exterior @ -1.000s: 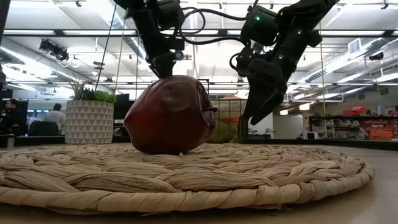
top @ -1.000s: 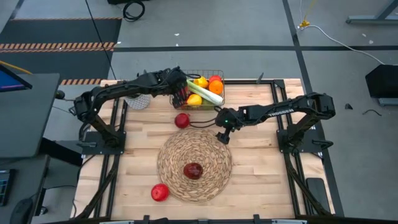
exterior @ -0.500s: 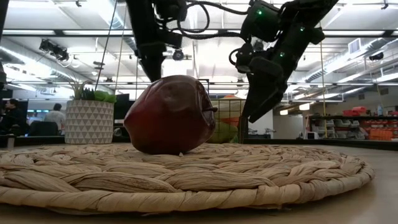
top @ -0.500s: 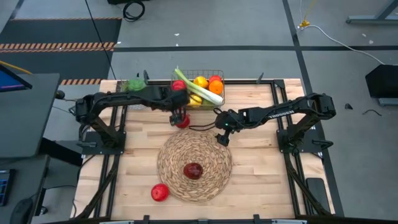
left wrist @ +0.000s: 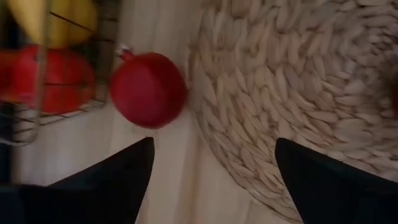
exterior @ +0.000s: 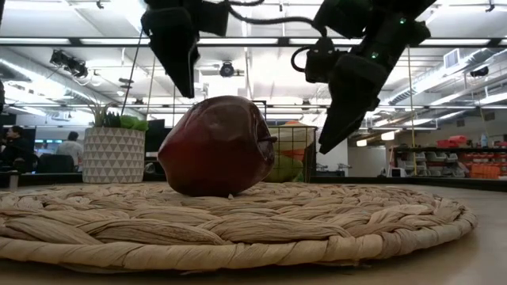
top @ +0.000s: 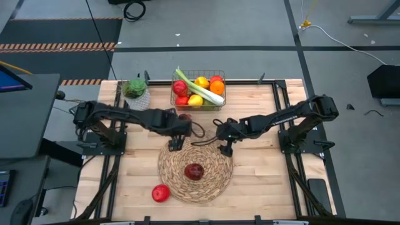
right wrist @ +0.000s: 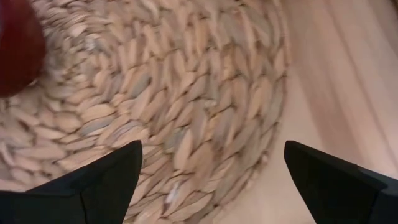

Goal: Build produce basket
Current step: Put the pomegranate into the wire basket

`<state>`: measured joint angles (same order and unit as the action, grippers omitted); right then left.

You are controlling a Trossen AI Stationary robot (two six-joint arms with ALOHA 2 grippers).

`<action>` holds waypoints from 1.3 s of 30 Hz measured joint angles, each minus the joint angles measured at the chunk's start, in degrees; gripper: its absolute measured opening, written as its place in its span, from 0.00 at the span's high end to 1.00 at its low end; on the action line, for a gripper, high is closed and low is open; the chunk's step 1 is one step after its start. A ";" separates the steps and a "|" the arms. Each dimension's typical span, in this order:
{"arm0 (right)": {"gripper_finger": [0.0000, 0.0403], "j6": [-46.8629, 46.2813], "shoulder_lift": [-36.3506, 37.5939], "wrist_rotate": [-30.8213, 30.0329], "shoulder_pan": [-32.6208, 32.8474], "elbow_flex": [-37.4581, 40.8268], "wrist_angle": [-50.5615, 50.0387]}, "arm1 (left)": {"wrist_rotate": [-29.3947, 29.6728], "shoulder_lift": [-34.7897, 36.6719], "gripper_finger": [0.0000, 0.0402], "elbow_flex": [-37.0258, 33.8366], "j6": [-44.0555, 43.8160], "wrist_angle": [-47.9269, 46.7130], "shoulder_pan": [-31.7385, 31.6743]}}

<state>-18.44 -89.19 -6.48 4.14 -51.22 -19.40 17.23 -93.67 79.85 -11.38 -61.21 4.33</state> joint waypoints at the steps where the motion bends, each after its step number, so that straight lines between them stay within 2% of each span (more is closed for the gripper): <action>1: 0.02 -0.01 0.00 0.00 0.49 0.00 0.00 | 1.83 0.00 0.16 0.00 -0.04 0.25 0.42; 4: 0.02 0.09 0.00 0.00 1.89 0.00 -0.06 | 7.59 -0.09 0.16 0.00 -1.19 2.90 0.25; 6: 0.02 0.11 0.00 0.00 2.66 0.00 -0.39 | 8.56 -0.09 0.16 0.00 -1.55 4.88 -0.94; 11: 0.02 -0.03 0.00 -0.02 4.31 0.00 -2.88 | 8.33 -0.09 0.16 0.02 -1.98 5.47 -5.60; 17: 0.02 -0.90 0.00 -0.08 6.18 0.00 -5.07 | 3.67 -0.11 0.16 0.02 -3.47 6.41 -10.61; 22: 0.02 -0.43 0.00 -0.09 6.97 0.00 -5.14 | 3.64 -0.09 0.16 -0.80 -4.84 7.40 -11.94; 30: 0.02 -0.89 0.00 -2.39 7.02 0.00 -5.13 | 3.52 -0.26 0.16 -8.16 -7.65 9.81 -13.59; 39: 0.02 -1.41 0.00 -4.48 7.02 0.00 -4.83 | 3.07 -0.22 0.16 -8.60 -9.02 14.54 -15.47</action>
<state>-19.85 -89.19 -10.96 11.16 -51.22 -24.23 20.30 -93.89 71.25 -20.40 -46.67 -11.13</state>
